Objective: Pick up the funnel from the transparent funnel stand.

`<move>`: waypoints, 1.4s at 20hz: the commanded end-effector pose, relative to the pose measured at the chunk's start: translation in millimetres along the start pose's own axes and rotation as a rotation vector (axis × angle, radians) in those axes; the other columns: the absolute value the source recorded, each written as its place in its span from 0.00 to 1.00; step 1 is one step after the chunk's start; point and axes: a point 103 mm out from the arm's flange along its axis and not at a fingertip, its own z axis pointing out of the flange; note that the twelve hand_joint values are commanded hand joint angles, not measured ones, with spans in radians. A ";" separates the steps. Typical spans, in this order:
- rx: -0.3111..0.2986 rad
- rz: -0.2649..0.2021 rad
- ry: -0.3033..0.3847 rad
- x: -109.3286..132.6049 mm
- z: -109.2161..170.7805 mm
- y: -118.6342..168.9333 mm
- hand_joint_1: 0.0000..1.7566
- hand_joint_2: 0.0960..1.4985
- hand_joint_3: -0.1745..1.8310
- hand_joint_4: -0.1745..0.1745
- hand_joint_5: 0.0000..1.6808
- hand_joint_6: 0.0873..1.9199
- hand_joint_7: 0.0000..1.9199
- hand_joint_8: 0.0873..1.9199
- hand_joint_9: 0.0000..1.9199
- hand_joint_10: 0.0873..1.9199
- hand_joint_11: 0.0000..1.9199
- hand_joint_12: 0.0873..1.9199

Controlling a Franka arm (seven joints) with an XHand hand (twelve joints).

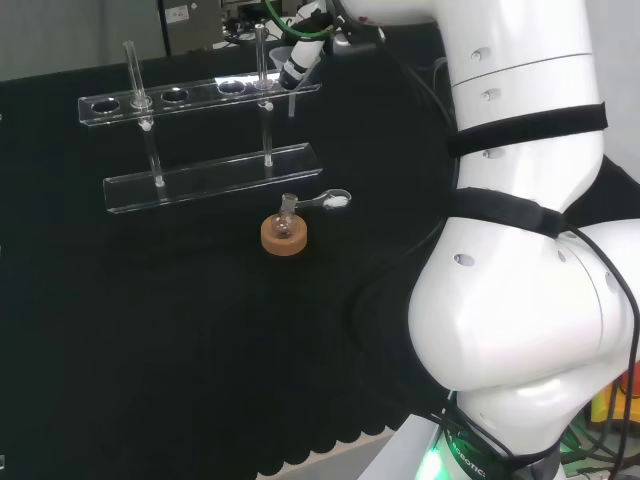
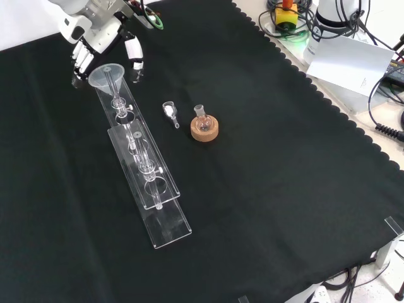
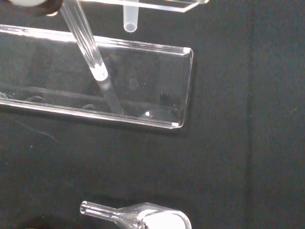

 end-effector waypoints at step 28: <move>-0.223 0.071 -0.146 8.4 -46.1 -49.7 0.45 0.41 0.35 0.38 0.31 0.03 0.22 0.42 0.28 0.30 0.15 0.68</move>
